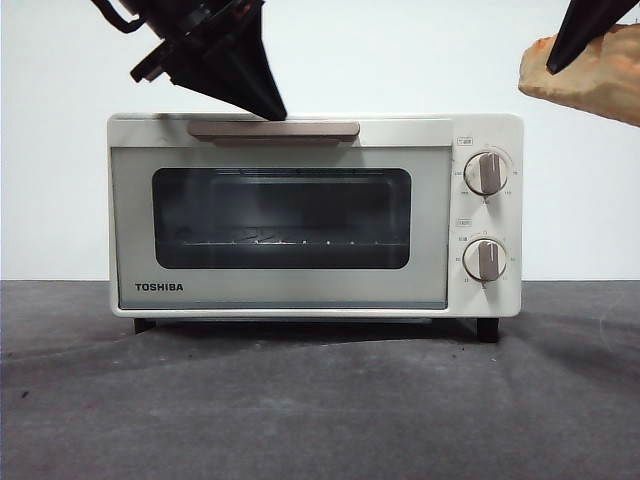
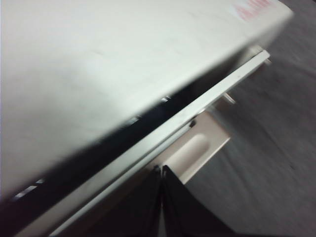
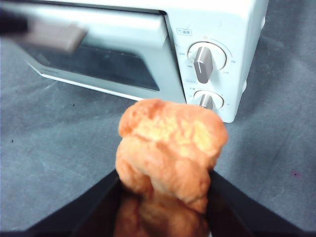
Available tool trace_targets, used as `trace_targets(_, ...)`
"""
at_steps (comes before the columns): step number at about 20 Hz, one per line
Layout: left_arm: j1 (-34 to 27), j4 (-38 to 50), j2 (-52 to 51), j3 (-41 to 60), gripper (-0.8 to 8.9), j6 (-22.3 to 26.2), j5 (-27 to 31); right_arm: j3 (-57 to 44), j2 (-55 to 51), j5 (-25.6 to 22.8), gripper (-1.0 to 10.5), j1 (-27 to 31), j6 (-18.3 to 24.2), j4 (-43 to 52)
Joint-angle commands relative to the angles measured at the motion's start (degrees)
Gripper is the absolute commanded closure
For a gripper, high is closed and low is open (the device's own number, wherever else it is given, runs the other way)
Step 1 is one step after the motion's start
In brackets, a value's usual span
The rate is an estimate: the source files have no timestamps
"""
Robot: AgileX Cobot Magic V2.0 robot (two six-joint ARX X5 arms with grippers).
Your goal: The left arm flap open the oven, the right arm pick bread and place it into oven, the left arm flap close the oven
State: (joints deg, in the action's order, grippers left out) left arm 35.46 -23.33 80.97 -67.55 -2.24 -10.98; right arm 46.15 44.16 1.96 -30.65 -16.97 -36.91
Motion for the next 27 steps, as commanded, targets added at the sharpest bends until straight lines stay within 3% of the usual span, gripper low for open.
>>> trace_targets(1,2.2,-3.4,1.5,-0.2,7.98,0.7,0.1,1.1,0.2,0.2,7.3,-0.3,-0.1,0.4)
trace_targets(9,8.5,-13.1,1.5,-0.2,7.98,-1.2,0.1,1.1,0.2,0.2,7.3,-0.3,0.3,0.4)
trace_targets(15,10.9,-14.6,1.5,-0.2,7.98,-2.8,0.1,1.1,0.2,0.2,7.3,-0.3,1.0,0.4)
trace_targets(21,10.2,-13.2,0.8,-0.2,7.98,-3.4,0.7,1.1,0.2,1.6,7.3,-0.3,1.1,0.1)
trace_targets(27,5.7,-13.1,-6.6,0.2,7.98,-3.9,2.7,1.1,0.5,3.0,7.3,-0.3,0.6,-0.1)
